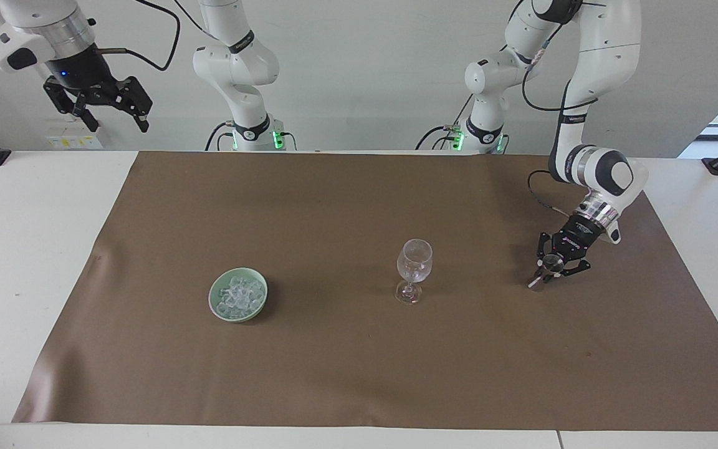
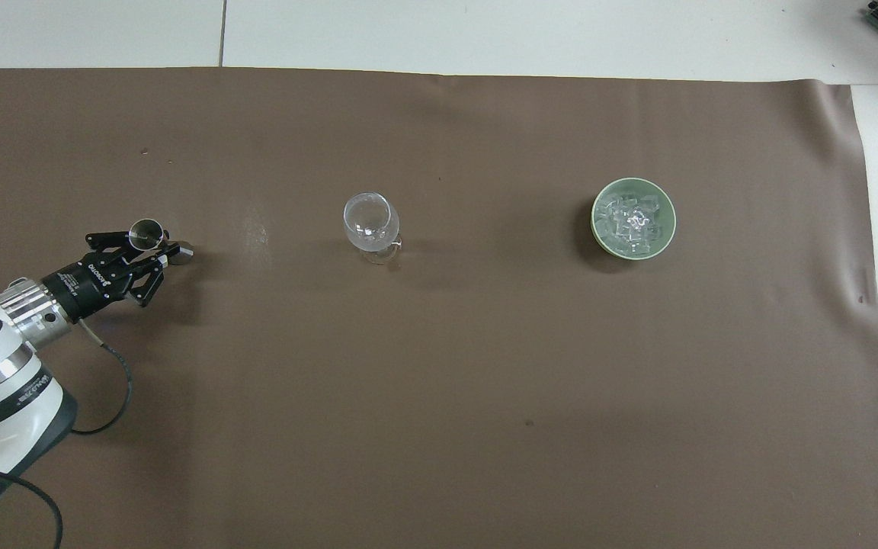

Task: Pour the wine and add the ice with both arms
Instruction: 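Close the left gripper around the silver cup and lift it, then carry the silver cup with the left gripper to the wine glass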

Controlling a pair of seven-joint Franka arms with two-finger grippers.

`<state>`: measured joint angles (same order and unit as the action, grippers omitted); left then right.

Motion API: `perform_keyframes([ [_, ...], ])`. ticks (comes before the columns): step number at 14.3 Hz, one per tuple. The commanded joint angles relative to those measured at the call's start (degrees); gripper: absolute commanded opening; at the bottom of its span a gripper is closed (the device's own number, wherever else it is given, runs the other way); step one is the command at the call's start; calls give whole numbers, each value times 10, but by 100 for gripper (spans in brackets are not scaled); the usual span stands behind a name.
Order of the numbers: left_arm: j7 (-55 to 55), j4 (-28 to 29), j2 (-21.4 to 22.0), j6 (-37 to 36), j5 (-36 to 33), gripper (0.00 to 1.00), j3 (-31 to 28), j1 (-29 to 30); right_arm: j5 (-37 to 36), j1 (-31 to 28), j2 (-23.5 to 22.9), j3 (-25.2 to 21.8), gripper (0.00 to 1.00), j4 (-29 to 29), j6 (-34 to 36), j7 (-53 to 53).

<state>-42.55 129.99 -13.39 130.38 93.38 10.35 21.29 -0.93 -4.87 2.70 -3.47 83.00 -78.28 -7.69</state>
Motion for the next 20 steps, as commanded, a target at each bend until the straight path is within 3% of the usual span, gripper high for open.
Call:
perform_keyframes([
  [1,11,9,5,9,14,0,-6,-10,7,-3,15,1,100,18,-6,7],
  [10,9,9,11,-9,15,0,-5,-1,7,-2,15,1,100,18,-6,7],
  [20,-50,14,69,-7,14,0,-6,-20,7,-3,15,1,100,18,-6,7],
])
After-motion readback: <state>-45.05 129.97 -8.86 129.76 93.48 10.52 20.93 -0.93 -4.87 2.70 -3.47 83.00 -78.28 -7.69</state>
